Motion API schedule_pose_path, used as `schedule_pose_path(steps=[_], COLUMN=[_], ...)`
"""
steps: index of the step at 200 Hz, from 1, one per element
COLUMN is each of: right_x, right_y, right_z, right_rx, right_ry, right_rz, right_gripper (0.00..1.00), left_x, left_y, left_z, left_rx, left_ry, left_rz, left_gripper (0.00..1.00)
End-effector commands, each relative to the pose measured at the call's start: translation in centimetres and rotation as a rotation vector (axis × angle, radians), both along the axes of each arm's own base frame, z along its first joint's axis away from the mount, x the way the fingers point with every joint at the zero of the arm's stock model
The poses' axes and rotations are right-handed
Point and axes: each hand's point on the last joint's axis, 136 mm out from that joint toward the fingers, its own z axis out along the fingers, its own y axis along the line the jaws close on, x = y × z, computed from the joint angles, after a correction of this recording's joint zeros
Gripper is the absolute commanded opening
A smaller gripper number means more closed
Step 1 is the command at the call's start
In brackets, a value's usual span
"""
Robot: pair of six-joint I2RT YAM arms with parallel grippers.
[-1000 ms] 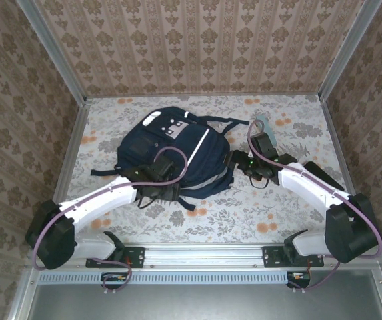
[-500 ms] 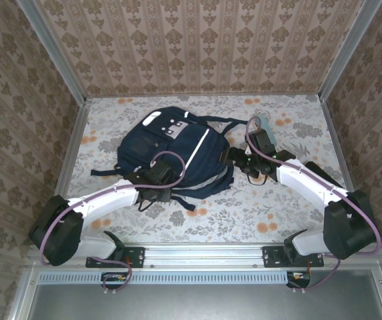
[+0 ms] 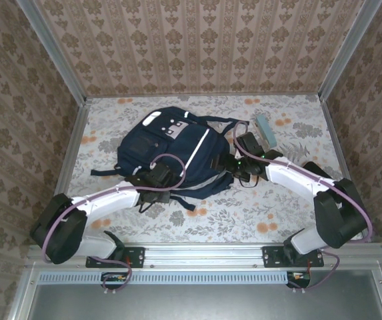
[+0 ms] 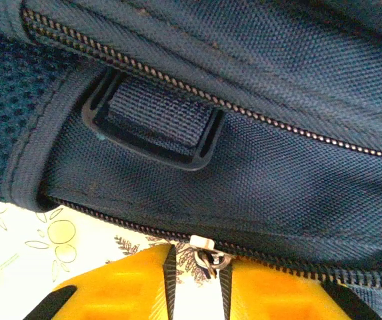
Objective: Pack the student bag
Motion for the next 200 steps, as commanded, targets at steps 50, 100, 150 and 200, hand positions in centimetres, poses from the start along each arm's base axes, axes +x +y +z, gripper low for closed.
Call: schedule_pose_path(steps=[50,100,150,200], right_x=[-0.5,-0.6,-0.7,-0.8], right_y=[1.3,1.6,1.9,2.0], right_z=[-0.8,-1.0,-1.3,-1.2], right_rx=[0.029,0.024,0.021,0.02], right_ry=[0.037,0.043,0.051,0.049], right_rz=[0.012,0.014,0.019,0.024], right_gripper=[0.89,0.88,0.88,0.88], left_x=[0.5,0.6,0.4,0.8], left_y=[-0.6,-0.9,-0.4,-0.5], left_z=[0.5,1.8,0.8,0.4], left_rx=[-0.051,-0.11,-0.062,-0.053], left_ry=[-0.119,-0.208,-0.185,-0.198], left_rz=[-0.053,-0.071,-0.067,-0.059], left_gripper=[0.31,0.21,0.14,0.22])
